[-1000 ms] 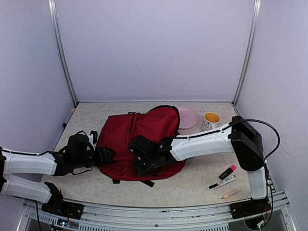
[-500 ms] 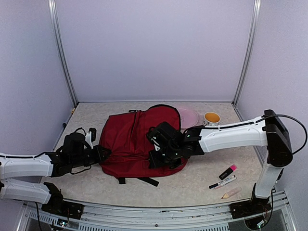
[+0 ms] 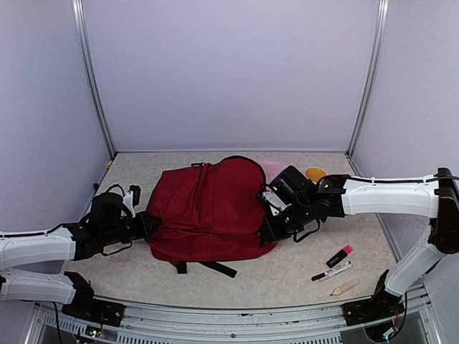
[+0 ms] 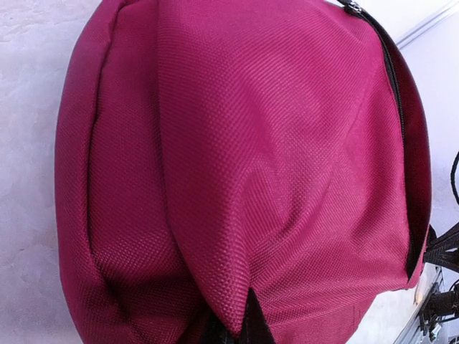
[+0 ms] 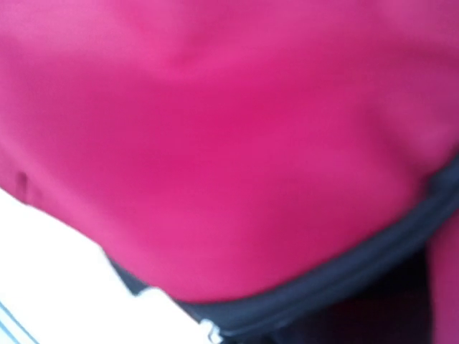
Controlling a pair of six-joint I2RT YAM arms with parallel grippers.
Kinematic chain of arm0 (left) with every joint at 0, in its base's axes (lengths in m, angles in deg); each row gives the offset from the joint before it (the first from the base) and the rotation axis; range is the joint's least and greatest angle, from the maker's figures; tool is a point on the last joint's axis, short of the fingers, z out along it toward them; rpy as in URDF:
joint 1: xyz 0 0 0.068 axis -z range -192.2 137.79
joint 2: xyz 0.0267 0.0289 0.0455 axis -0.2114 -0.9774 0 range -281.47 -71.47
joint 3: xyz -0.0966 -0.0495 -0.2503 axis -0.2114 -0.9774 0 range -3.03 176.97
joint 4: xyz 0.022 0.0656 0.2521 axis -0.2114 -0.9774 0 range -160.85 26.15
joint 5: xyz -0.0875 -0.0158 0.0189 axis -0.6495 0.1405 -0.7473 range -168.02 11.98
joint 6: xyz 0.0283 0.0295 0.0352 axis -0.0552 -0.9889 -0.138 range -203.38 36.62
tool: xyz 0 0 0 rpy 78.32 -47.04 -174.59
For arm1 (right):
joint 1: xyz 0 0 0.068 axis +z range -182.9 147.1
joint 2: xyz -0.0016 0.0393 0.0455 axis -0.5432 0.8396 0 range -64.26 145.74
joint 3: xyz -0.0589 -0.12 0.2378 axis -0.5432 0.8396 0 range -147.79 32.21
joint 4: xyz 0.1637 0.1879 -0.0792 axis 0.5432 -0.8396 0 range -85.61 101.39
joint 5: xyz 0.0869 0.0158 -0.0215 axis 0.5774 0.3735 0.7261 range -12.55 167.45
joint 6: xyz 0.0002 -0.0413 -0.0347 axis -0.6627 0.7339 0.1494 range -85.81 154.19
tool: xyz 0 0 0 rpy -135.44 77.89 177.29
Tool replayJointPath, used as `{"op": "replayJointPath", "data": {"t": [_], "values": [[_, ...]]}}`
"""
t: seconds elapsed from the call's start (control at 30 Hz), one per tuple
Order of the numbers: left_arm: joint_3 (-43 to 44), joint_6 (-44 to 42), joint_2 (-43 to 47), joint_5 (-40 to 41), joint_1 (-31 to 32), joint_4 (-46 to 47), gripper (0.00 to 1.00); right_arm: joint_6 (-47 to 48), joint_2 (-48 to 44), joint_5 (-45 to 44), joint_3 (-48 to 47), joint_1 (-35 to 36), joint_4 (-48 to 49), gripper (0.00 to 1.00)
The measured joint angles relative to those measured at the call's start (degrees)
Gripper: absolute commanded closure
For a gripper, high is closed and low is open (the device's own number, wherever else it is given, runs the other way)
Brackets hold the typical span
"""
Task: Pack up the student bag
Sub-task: Zip the student bag into the largest pocket of the bag.
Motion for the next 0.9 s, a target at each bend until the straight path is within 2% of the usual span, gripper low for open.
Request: {"op": "replayJointPath", "data": {"t": [0.13,0.27,0.3,0.33,0.37,0.4,0.43,0.53,0.6,0.7,0.77,0.9], "values": [[0.0,-0.9,1.2,-0.2,-1.8,-1.1,1.0,2.2,-2.2,0.0,0.9,-3.8,-3.9,1.0],[0.0,-1.3,2.2,-1.6,-3.9,-1.6,1.0,4.4,-3.1,1.3,0.9,-4.6,-5.3,1.0],[0.0,-1.4,2.3,-1.7,-4.4,-1.6,0.95,5.0,-3.2,2.3,0.9,-4.6,-5.1,1.0],[0.0,-1.4,2.3,-1.7,-4.7,-1.6,0.72,5.3,-3.2,3.1,0.9,-4.6,-4.8,1.0],[0.1,-1.6,2.3,-1.8,-5.0,-1.7,0.54,5.9,-3.1,4.0,0.9,-4.6,-4.3,1.0],[0.1,-2.3,2.3,-1.5,-5.2,-1.7,0.43,6.5,-3.1,4.9,0.9,-4.5,-4.1,1.0],[0.2,-2.6,2.3,-0.8,-5.8,-1.8,0.38,7.2,-3.1,5.5,0.9,-4.3,-4.3,1.0],[1.9,-4.6,2.6,1.4,-6.0,-2.2,0.34,8.5,-2.7,7.5,0.9,-4.3,-4.4,1.0],[3.9,-7.7,4.2,4.6,-2.3,-2.1,0.32,9.1,-2.6,8.4,0.9,-4.3,-4.4,1.0],[7.0,-15.5,7.8,10.6,9.5,1.0,0.43,9.7,-2.6,9.2,0.8,-4.3,-4.4,1.0],[8.5,-22.8,8.6,13.2,18.3,5.6,0.46,10.1,-2.5,9.6,0.8,-4.3,-4.4,1.0],[12.3,-34.6,1.8,9.5,28.2,11.0,0.43,10.7,-2.4,10.6,0.5,-4.4,-4.6,1.0]]}}
